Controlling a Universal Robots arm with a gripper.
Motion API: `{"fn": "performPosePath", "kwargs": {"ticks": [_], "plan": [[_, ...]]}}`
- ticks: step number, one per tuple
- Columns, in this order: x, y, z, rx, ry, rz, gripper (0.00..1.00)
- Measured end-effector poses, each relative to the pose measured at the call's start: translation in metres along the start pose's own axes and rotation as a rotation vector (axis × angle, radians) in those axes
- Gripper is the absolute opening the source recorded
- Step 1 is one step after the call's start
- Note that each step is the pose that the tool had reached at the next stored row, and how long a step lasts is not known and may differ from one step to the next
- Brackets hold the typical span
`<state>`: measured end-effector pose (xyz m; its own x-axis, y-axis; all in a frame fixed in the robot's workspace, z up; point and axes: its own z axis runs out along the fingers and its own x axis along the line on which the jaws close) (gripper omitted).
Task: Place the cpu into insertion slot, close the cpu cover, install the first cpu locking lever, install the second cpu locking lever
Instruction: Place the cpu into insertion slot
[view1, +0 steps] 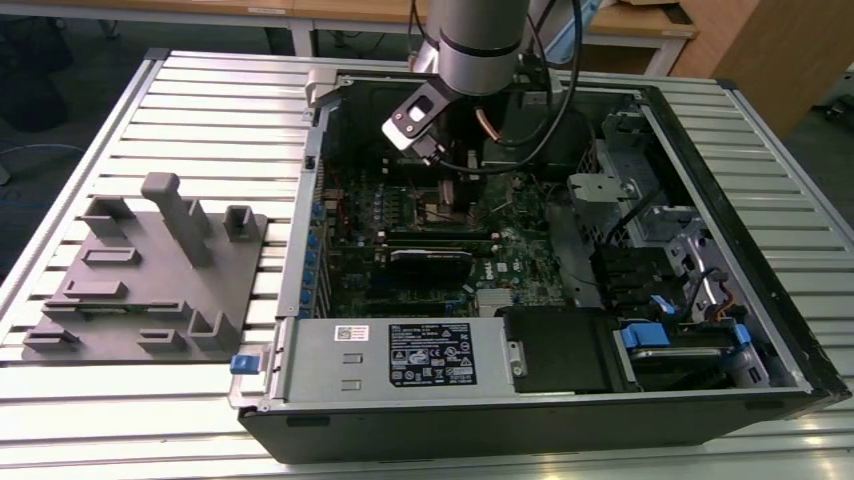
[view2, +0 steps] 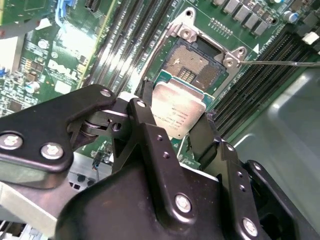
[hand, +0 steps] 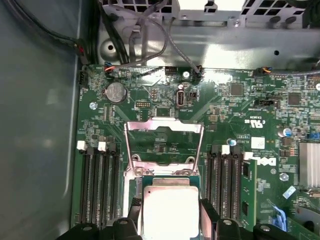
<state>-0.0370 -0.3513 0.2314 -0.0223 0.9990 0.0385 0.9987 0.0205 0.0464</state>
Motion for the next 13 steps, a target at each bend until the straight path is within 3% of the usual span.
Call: {"fn": "performPosePath", "kwargs": {"ticks": [7, 13], "plan": [[0.0, -0.0085, 0.0059, 0.0, 0.0007, 0.0, 0.54], [-0.0001, -0.009, 0.0073, 0.0, 0.0007, 0.0, 0.54]]}}
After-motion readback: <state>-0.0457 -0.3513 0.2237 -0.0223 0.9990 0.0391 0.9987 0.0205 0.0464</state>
